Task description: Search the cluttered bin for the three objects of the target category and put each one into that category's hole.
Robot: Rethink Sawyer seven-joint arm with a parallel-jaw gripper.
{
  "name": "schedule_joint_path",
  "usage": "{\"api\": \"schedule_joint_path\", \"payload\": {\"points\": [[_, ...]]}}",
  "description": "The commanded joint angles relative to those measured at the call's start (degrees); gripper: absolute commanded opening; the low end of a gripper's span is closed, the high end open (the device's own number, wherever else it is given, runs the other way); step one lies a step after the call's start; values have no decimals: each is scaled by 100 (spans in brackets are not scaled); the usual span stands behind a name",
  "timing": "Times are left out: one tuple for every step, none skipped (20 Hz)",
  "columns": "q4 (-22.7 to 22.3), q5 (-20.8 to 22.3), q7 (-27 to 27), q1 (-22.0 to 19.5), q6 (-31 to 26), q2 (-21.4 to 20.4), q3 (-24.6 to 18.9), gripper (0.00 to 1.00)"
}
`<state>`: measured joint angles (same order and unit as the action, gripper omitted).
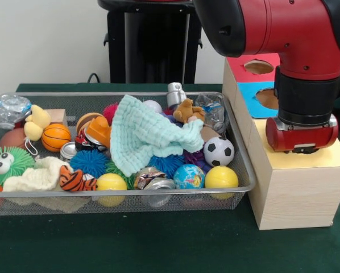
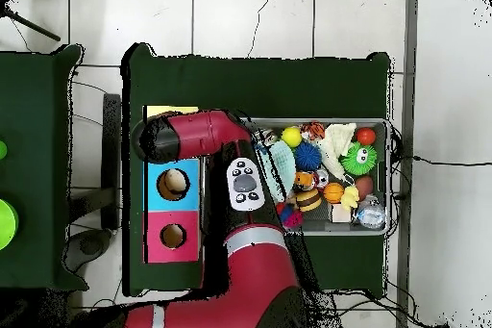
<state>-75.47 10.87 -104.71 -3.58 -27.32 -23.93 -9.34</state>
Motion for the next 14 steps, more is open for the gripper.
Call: {"api": "schedule_joint_path", "payload": {"points": [[-759,241,-189,-1025,1250,432,-695,100],[-906,266,-91,-1254,1449,430,-992,100],[-1087,327,43,-1600,1746,502,-1448,100],[-1174,458,201,-1872,1969,593,-1816,100],[-1236,571,314,-2112,2123,702,-2133,100],[-1272,698,488,-2365,2198,857,-2481,100],[-1288,807,535,-2524,2256,970,-2684,100],[-1294,956,602,-2672,2316,1081,-2882,100],[-1302,1129,590,-2769,2437,1156,-3007,100],[-1310,1303,577,-2866,2558,1231,-3132,100],[-1305,1508,556,-2963,2661,1298,-3262,100],[-1295,1697,554,-3050,2734,1376,-3392,100],[-1284,1886,552,-3136,2807,1454,-3522,100],[-1280,2072,532,-3207,2865,1519,-3629,100]]}}
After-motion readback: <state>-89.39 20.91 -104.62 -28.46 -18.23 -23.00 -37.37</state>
